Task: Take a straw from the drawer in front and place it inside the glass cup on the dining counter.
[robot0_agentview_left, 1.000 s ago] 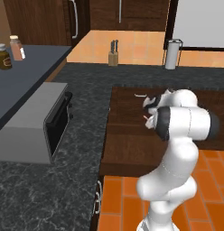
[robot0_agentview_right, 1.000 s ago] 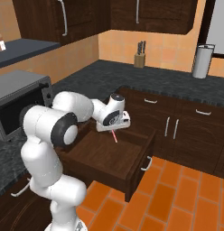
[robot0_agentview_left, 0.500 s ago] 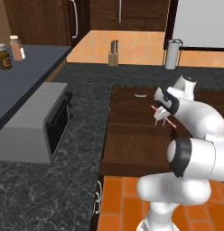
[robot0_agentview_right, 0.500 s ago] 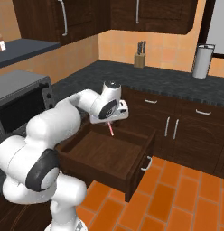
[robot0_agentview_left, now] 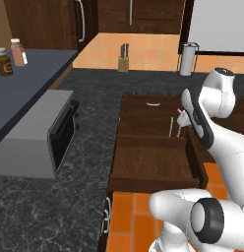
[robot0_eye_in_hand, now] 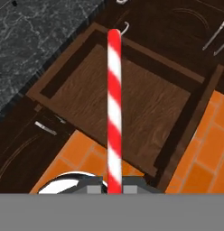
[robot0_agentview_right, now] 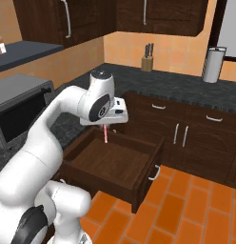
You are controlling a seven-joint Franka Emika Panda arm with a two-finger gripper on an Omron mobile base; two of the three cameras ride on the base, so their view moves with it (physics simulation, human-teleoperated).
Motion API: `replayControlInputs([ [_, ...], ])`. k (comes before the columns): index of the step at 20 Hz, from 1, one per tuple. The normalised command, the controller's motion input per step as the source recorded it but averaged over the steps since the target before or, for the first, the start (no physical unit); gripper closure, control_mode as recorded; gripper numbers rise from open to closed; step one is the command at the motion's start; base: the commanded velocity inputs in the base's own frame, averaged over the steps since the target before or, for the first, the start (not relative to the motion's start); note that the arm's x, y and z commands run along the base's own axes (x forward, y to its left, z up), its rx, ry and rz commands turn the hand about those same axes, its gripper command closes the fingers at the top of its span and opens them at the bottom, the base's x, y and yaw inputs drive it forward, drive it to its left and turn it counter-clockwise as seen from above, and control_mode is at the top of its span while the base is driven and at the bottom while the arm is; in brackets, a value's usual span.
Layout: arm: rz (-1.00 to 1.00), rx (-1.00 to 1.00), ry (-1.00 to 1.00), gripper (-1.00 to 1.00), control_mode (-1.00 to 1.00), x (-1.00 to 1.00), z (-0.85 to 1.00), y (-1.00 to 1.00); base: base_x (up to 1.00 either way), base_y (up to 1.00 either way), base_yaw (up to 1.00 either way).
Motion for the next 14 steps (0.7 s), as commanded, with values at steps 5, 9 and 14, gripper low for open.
replayControlInputs([
  [5,-0.10,0.00,0.13,1.00,-1.00,-0.71,0.38,0.10,0.00,0.00,0.00],
  [9,-0.06,0.00,0.13,1.00,-1.00,-0.43,0.03,0.11,0.00,0.00,0.00],
  [14,0.00,0.00,0.00,1.00,1.00,0.00,0.00,0.00,-1.00,-0.06,-0.15],
])
